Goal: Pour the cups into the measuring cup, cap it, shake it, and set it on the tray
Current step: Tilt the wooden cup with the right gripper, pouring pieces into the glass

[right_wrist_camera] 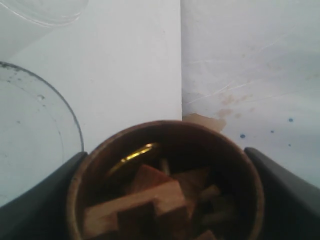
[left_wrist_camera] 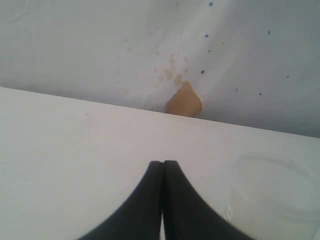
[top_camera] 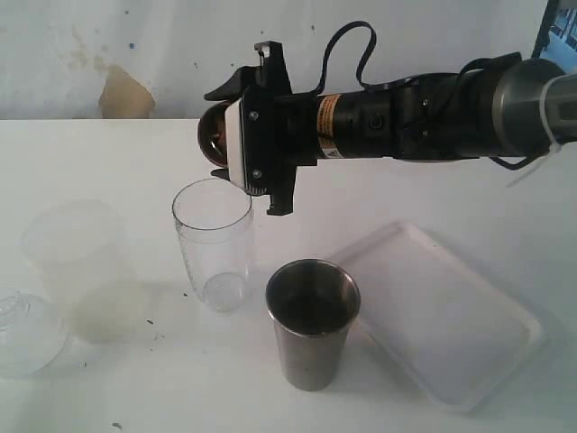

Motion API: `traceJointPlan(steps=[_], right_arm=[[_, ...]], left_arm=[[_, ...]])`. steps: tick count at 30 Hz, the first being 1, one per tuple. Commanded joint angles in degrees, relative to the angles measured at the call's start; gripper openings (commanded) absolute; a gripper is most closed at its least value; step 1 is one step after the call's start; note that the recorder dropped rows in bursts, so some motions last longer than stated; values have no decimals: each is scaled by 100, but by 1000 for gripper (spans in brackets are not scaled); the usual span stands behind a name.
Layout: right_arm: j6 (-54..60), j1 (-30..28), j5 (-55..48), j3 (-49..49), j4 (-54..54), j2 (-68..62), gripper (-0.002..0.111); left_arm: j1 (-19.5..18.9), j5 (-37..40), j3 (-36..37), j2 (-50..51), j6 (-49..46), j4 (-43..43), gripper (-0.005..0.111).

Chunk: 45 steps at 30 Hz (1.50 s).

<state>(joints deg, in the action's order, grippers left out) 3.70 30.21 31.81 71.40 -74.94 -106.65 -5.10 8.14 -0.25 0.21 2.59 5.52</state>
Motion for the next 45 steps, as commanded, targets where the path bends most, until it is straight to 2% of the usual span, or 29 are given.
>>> traceJointPlan(steps=[1, 24, 36, 45], right_arm=[[477, 8, -54, 60, 18, 82, 0], [1152, 8, 307, 60, 18, 82, 0], [1332, 173, -55, 60, 18, 82, 0], [1983, 173, -66, 60, 18, 82, 0]], left_arm=[[-22, -61, 25, -21, 7, 0, 0], [-22, -61, 25, -21, 7, 0, 0], [-22, -61, 25, -21, 7, 0, 0], [-22, -61, 25, -21, 7, 0, 0]])
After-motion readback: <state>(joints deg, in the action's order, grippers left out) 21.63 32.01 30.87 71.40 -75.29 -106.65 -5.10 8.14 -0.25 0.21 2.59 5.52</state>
